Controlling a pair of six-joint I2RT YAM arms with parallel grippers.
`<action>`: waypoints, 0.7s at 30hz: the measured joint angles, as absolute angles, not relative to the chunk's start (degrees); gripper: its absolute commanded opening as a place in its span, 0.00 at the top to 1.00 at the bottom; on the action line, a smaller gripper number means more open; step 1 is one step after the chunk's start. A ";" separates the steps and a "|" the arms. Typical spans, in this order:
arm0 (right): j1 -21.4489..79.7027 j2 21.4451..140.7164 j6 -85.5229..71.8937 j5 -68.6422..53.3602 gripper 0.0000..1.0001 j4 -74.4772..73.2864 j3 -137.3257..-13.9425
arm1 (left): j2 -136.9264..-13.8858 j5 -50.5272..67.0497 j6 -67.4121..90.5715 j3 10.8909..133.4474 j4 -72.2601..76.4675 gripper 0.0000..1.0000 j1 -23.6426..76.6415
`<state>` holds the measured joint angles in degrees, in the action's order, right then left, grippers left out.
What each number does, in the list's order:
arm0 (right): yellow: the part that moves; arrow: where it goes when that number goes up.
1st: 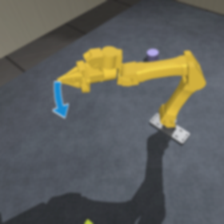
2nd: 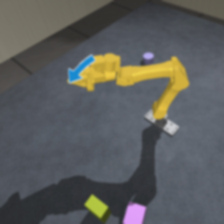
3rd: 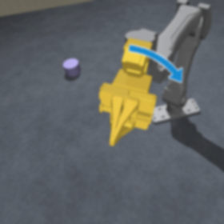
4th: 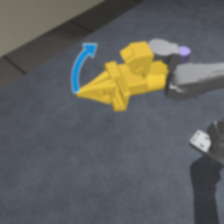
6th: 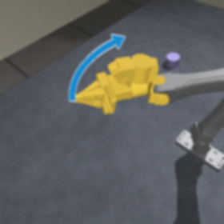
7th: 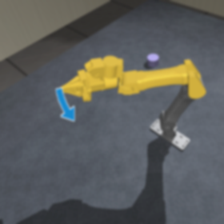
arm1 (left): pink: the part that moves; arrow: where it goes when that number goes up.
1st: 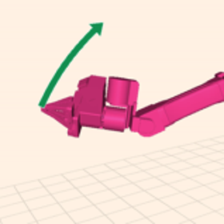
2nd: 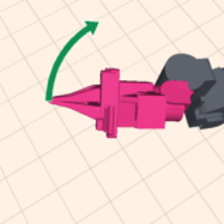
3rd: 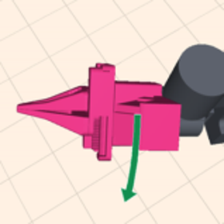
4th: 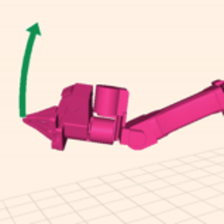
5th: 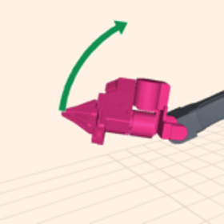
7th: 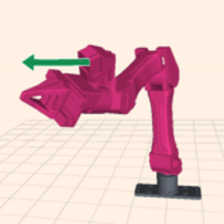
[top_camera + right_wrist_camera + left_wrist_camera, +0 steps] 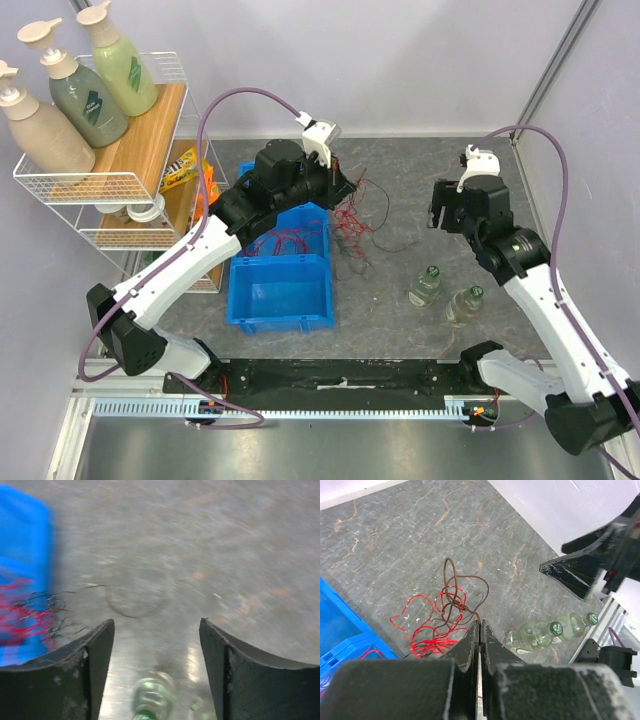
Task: Untangle the cables
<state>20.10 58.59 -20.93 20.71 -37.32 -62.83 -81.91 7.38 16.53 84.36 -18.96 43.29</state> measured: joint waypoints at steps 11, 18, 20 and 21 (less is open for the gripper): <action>24.10 61.78 -24.71 -11.84 0.58 -16.29 -63.51 | -81.87 12.69 16.58 84.36 -18.50 0.98 43.09; 27.35 65.45 -25.76 -12.53 0.62 -11.46 -62.63 | -81.84 14.81 16.60 84.36 -18.31 0.98 43.09; 27.77 65.54 -25.54 -11.73 0.71 -10.68 -61.91 | -81.84 15.62 16.62 84.36 -18.26 0.98 43.07; 27.79 65.58 -25.50 -11.51 0.75 -10.24 -61.60 | -81.87 15.92 16.62 84.36 -18.24 0.98 43.07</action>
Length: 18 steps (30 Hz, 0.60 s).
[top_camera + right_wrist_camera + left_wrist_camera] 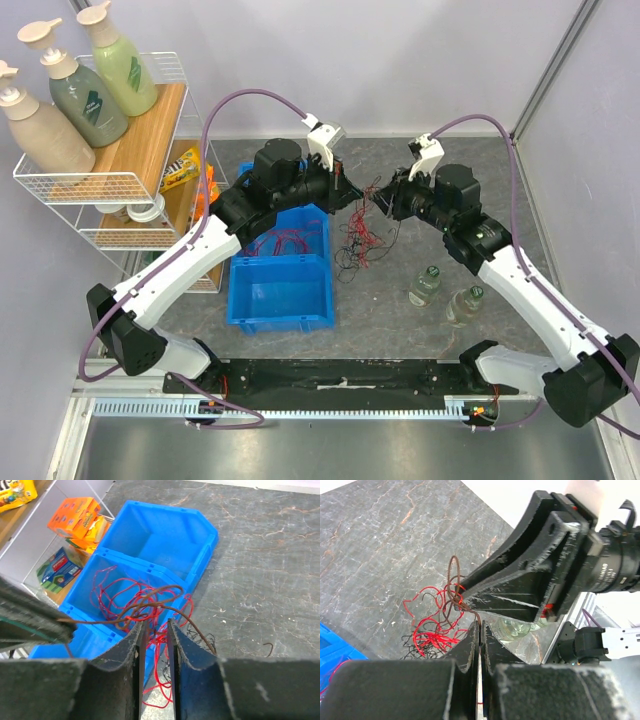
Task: Untangle the cables
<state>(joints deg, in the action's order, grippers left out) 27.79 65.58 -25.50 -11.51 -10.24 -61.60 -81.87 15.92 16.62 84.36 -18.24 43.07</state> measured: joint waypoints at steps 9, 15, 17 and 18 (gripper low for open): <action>28.56 66.54 -25.58 -3.05 1.00 -9.37 -60.88 | -81.47 16.56 16.62 84.29 -17.91 0.98 43.09; 20.29 68.90 -27.88 12.93 1.00 -17.37 -61.60 | -73.82 12.64 16.56 78.59 -17.45 0.98 43.09; 13.56 71.00 -27.88 16.23 1.00 -19.31 -61.60 | -70.43 10.50 16.49 77.32 -17.50 0.98 43.09; 10.63 72.07 -27.75 17.19 1.00 -19.79 -61.60 | -69.21 9.58 16.45 77.01 -17.50 0.98 43.09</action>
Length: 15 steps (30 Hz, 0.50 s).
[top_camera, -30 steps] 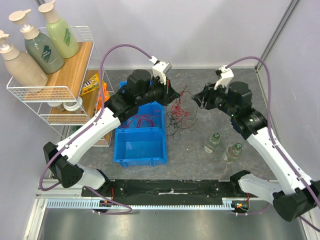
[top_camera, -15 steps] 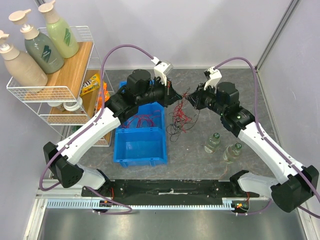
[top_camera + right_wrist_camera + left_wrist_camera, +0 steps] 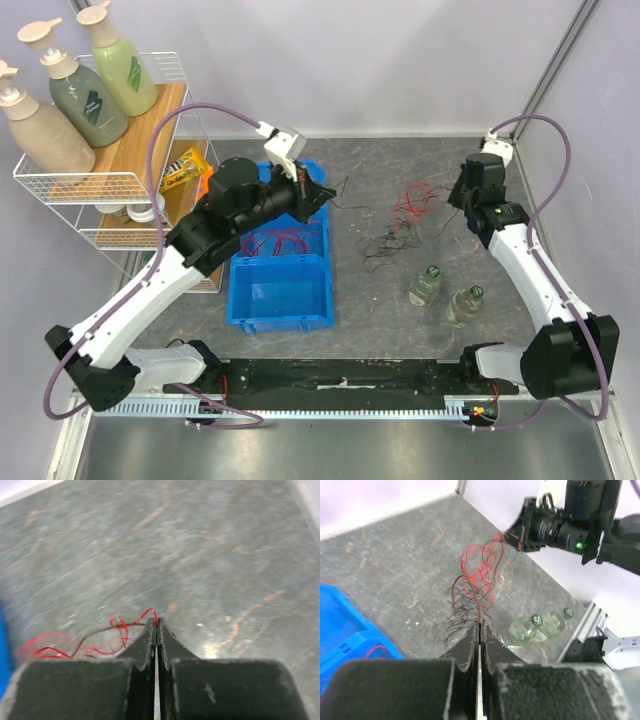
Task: Untangle the cables
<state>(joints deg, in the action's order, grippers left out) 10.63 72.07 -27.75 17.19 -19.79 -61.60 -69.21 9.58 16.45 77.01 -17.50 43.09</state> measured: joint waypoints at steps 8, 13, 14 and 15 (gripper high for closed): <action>4.12 81.03 -25.34 22.87 1.00 -21.63 -63.75 | -61.47 2.94 14.87 78.50 -18.33 0.98 42.89; -2.70 89.32 -24.67 24.23 1.00 -21.39 -66.06 | -59.64 1.65 12.01 89.25 -19.97 0.98 42.85; -3.53 90.70 -24.60 24.36 1.00 -21.39 -66.43 | -59.37 1.58 11.46 91.81 -20.27 0.98 42.85; -4.34 92.36 -24.40 24.36 1.00 -21.43 -66.89 | -59.20 1.56 10.85 95.44 -21.17 0.98 42.85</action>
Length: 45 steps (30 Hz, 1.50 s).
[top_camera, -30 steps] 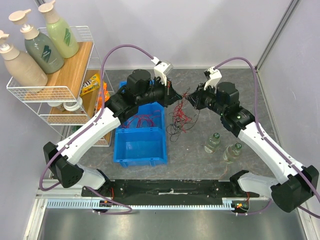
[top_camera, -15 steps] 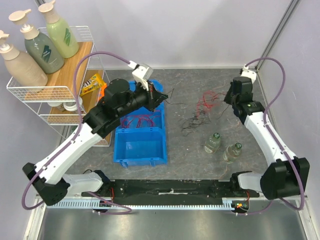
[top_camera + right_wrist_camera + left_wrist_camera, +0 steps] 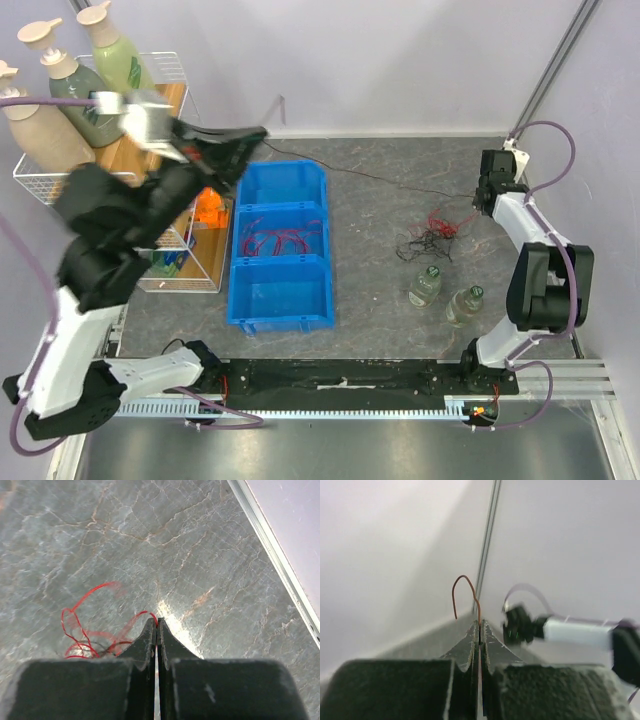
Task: Untangle the cables
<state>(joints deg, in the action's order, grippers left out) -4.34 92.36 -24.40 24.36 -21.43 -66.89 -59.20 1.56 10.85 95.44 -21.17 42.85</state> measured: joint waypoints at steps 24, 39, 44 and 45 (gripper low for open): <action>-2.55 104.47 -17.10 16.67 0.16 -28.53 -78.22 | -70.89 -1.56 4.78 126.65 -28.47 0.98 42.83; 16.88 66.85 -26.89 -3.75 0.05 -22.46 -59.44 | -70.24 -1.37 4.84 121.23 -27.33 0.98 42.83; 18.70 75.75 -43.40 -10.50 0.04 -14.55 -49.84 | -69.12 -1.30 4.84 119.22 -27.40 0.98 42.83; 19.44 77.67 -45.45 -10.55 0.04 -13.37 -49.95 | -68.88 -1.21 4.84 119.15 -27.46 0.98 42.83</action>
